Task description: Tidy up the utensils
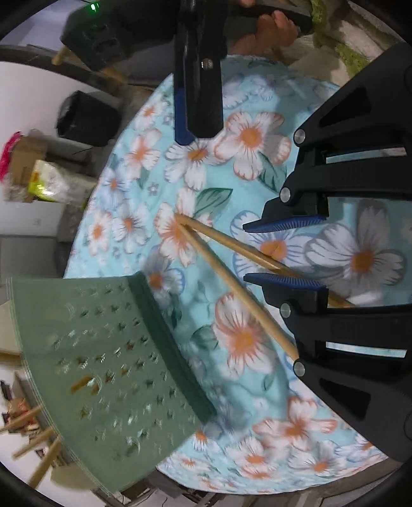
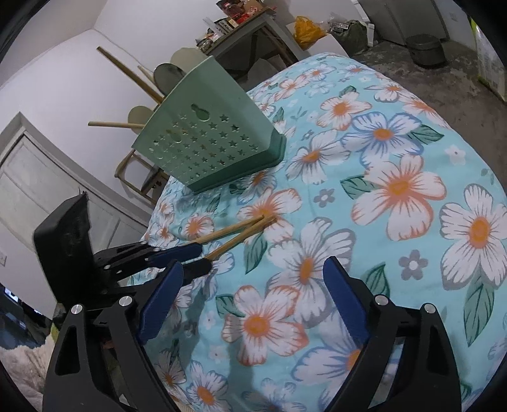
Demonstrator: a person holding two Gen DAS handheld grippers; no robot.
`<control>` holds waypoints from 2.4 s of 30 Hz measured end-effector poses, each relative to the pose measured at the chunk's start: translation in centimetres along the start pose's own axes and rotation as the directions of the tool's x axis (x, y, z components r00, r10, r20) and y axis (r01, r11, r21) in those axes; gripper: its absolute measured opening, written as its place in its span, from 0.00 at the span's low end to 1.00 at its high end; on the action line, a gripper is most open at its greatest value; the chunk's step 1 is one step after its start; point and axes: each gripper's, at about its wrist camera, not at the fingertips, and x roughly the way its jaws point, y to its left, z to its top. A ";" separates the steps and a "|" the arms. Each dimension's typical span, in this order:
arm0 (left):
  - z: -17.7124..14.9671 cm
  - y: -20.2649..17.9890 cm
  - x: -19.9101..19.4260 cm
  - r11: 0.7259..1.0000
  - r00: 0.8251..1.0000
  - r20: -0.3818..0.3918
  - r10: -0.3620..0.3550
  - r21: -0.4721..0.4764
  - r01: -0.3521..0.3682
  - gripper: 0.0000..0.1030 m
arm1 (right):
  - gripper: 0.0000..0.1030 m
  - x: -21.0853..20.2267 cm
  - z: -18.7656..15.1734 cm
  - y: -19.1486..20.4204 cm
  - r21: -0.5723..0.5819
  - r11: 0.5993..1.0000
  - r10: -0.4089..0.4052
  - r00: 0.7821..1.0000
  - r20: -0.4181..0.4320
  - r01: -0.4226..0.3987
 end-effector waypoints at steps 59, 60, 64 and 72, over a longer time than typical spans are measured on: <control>-9.4 5.4 -12.9 0.854 0.904 0.411 0.121 -0.507 0.117 0.05 | 0.17 10.1 2.0 1.6 0.382 0.923 0.044 0.999 0.024 -0.050; -9.4 5.4 -12.9 0.852 0.904 0.412 0.117 -0.510 0.122 0.05 | 0.17 10.0 1.9 1.5 0.384 0.922 0.050 0.998 0.027 -0.057; -9.6 5.5 -12.8 0.844 0.899 0.422 0.114 -0.518 0.137 0.05 | 0.15 9.6 1.8 0.7 0.410 0.906 0.100 0.994 0.046 -0.110; -9.0 6.0 -13.1 0.839 0.891 0.435 0.131 -0.527 0.135 0.05 | 0.12 7.6 2.2 0.8 0.377 0.910 0.142 0.984 0.103 -0.171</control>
